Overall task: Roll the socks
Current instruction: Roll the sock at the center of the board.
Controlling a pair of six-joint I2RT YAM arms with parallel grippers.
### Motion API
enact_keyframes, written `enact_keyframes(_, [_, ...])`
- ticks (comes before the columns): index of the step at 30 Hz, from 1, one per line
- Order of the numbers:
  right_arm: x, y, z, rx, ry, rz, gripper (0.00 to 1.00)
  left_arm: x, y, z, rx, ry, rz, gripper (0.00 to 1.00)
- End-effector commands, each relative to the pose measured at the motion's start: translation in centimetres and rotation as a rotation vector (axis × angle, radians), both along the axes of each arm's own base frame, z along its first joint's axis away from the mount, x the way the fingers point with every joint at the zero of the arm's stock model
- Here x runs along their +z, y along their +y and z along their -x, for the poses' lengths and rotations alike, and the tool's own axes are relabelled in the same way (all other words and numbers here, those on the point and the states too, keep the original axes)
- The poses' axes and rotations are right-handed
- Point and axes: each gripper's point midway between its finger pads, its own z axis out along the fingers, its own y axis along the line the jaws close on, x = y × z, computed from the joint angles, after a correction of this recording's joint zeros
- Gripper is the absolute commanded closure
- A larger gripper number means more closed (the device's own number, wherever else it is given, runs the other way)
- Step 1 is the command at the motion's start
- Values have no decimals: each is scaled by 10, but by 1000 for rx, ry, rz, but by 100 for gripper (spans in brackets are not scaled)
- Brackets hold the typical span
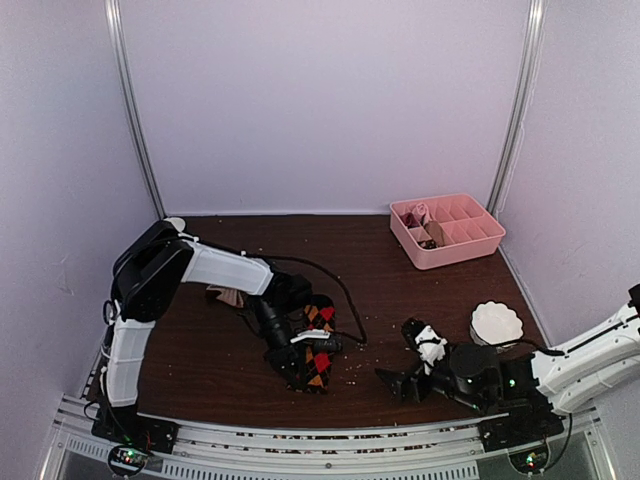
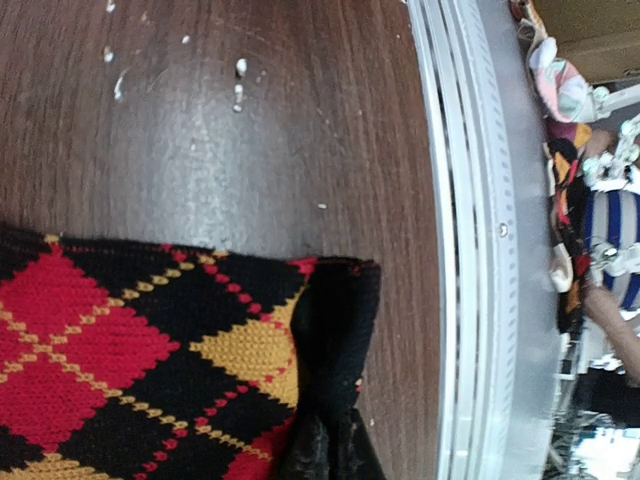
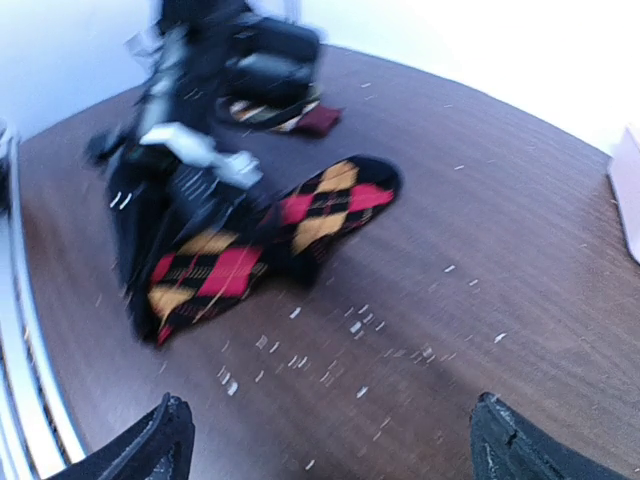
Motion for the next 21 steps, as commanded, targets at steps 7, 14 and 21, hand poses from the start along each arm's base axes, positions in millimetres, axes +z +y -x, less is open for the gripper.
enact_keyframes(7, [-22,84,51,381,-195,249,28,-21,9,-2,38,129,-129,100])
enact_keyframes(14, [-36,140,43,481,-217,293,39,-29,14,-4,37,118,-162,100])
enact_keyframes(21, [-60,160,43,547,-161,316,63,-32,14,-7,31,109,-163,100])
